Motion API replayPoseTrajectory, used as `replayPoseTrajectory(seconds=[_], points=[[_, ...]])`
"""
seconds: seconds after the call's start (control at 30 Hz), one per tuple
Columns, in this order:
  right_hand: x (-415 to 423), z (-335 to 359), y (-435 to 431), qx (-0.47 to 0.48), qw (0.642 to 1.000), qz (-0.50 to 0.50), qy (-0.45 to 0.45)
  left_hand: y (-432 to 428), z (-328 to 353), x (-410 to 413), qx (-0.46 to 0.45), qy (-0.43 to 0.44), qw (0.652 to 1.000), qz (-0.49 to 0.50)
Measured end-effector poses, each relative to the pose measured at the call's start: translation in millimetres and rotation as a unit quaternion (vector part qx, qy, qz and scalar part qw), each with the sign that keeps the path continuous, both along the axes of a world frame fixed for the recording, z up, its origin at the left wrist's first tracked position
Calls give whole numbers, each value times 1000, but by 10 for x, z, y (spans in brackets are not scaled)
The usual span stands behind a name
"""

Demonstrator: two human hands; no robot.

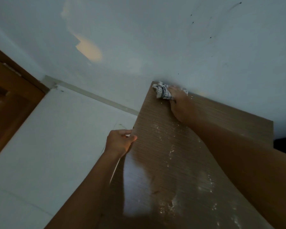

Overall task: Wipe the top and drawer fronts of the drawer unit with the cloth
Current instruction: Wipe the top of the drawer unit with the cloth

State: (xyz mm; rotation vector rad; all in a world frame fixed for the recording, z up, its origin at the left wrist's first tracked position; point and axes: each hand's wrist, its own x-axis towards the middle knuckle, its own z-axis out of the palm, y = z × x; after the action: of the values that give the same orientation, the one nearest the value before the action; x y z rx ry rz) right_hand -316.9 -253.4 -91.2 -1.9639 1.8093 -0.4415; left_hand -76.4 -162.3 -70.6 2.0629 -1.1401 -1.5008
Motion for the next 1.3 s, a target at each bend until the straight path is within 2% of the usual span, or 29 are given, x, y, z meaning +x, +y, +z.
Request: replayPoseTrajectory(seconds=[0.27, 0.53, 0.63, 0.77, 0.87, 0.97, 1.07, 1.13, 1.23, 1.3], points=[[398, 82, 865, 17, 994, 89, -57, -54, 55, 41, 47, 58, 997, 29], [729, 46, 2284, -9, 986, 146, -74, -62, 95, 27, 39, 40, 998, 17], [701, 137, 2504, 6, 983, 98, -156, -50, 71, 26, 24, 10, 1000, -11], [435, 571, 2238, 25, 971, -7, -236, -71, 129, -97, -44, -88, 993, -65], [95, 999, 1742, -53, 982, -23, -182, -114, 204, -309, -93, -97, 982, -135], [-290, 1155, 1112, -76, 994, -35, -76, -189, 181, -474, -72, -141, 966, -203], [-587, 1063, 549, -94, 995, -26, -4, -238, 141, -515, -54, -149, 964, -213], [-684, 897, 276, -84, 996, -2, 38, -242, 136, -523, -51, -145, 966, -208], [-745, 472, 99, -19, 993, 37, 107, -259, 125, -535, -49, -154, 964, -212], [-698, 220, 154, 6, 997, 33, 73, -271, 118, -532, -48, -157, 963, -213]])
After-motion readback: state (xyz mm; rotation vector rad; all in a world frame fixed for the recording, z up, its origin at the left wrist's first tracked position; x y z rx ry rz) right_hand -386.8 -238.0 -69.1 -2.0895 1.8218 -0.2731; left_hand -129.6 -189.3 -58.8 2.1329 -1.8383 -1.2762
